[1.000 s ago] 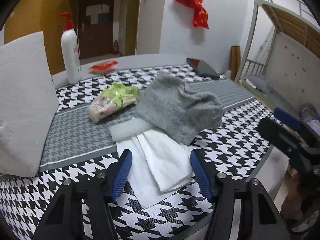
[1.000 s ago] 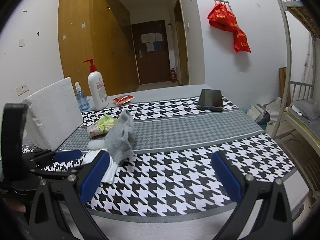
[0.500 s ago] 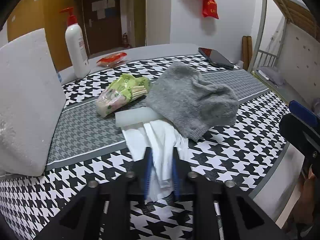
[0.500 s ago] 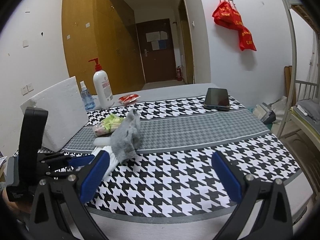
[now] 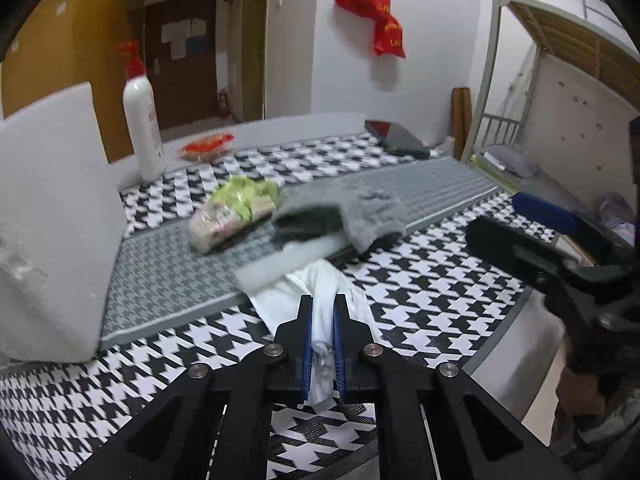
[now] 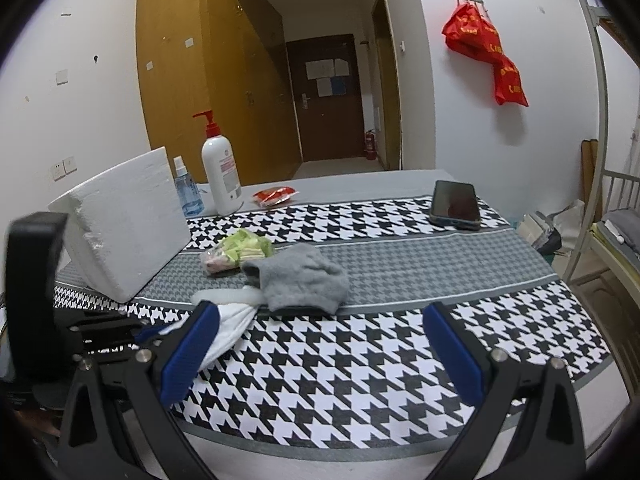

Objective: Organize soft objects
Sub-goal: 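Lift the white tissue with the left gripper while the right gripper closes on the grey sock, then lift the grey sock with the right gripper and carry both items toward the foam box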

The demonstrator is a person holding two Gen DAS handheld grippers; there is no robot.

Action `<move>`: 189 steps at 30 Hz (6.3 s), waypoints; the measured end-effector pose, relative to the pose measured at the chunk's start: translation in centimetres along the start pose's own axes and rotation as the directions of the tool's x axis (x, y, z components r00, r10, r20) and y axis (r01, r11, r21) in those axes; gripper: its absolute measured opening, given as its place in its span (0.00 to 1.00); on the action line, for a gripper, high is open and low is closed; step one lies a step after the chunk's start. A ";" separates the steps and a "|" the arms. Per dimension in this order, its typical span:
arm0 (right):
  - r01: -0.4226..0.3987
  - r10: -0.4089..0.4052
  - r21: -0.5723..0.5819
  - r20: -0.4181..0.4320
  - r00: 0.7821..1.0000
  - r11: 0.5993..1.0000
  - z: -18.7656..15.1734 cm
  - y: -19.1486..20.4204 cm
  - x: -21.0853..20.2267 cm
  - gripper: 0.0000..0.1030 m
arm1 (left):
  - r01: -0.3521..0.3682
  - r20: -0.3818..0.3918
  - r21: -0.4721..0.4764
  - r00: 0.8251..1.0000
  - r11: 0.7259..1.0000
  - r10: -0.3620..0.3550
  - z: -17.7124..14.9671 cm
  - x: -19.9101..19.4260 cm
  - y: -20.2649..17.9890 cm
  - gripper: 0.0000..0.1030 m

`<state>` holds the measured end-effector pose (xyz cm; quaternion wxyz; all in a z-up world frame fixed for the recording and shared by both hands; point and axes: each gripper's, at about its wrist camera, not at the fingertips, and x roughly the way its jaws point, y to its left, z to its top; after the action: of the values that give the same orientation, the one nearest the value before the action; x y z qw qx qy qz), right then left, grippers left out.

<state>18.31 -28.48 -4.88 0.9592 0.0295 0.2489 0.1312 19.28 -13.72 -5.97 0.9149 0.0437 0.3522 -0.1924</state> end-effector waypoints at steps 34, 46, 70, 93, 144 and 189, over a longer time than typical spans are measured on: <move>-0.089 0.081 -0.044 -0.162 0.983 0.995 2.4 3.7 5.7 1.00 | 0.003 -0.022 -0.077 1.000 0.997 -0.004 -1.2 -1.9 4.7 0.66; -0.067 0.046 -0.102 -0.197 0.979 0.992 3.0 4.6 7.5 1.00 | 0.016 -0.075 -0.079 0.997 0.997 -0.022 -1.6 -0.4 4.1 0.66; -0.060 0.030 -0.092 -0.299 0.954 0.994 3.4 4.5 10.8 0.70 | -0.006 -0.081 -0.053 0.997 0.999 0.002 -2.2 0.0 4.6 0.06; -0.072 0.038 -0.073 -0.380 0.924 0.995 2.8 4.4 12.4 0.26 | 0.005 -0.014 -0.056 1.000 0.998 -0.006 -2.6 -2.3 4.8 0.06; 0.052 -0.058 -0.122 -0.042 0.997 0.991 6.4 4.5 -0.6 0.15 | -0.063 0.258 -0.009 0.964 0.998 0.063 1.1 -9.7 3.6 0.06; -0.032 0.050 -0.197 0.090 0.995 0.980 7.1 14.7 -2.4 0.15 | -0.212 0.378 -0.116 0.894 0.970 0.240 -1.0 -17.3 10.5 0.06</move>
<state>16.24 -14.93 4.31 0.9652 -0.0534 0.1887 0.1732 10.92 1.70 4.11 0.9836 0.0125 0.1626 -0.0768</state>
